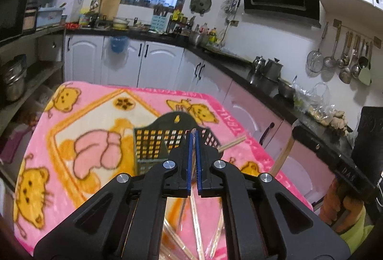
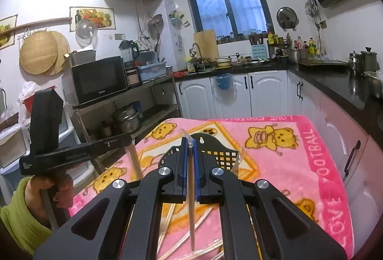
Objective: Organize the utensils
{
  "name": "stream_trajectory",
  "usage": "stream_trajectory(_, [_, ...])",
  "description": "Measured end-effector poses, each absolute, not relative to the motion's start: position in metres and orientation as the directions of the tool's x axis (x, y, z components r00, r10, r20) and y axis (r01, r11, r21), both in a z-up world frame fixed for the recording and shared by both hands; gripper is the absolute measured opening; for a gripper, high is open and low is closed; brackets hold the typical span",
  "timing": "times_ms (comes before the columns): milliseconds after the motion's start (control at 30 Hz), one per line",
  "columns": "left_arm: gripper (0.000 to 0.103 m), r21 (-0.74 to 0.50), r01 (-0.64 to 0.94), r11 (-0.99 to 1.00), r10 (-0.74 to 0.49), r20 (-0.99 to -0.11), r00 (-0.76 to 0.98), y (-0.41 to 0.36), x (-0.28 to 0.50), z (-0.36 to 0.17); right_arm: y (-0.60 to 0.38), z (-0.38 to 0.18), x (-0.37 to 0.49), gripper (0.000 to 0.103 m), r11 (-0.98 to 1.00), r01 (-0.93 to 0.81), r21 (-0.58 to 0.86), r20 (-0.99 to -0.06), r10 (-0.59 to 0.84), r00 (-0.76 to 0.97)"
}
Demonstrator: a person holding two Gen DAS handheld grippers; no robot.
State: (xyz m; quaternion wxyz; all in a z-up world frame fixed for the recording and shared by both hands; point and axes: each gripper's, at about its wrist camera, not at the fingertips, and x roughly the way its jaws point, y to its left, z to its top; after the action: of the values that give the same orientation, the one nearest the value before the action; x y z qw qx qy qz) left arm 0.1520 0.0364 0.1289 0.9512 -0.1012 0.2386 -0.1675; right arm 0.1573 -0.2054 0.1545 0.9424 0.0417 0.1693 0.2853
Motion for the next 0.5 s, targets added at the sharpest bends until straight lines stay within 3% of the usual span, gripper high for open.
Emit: stream_trajectory(500, [0.000,-0.264,0.312,0.913,-0.392,-0.351,0.850,0.021,0.167,0.168,-0.204,0.170,0.171,0.005,0.832,-0.523,0.183,-0.265,0.554,0.789])
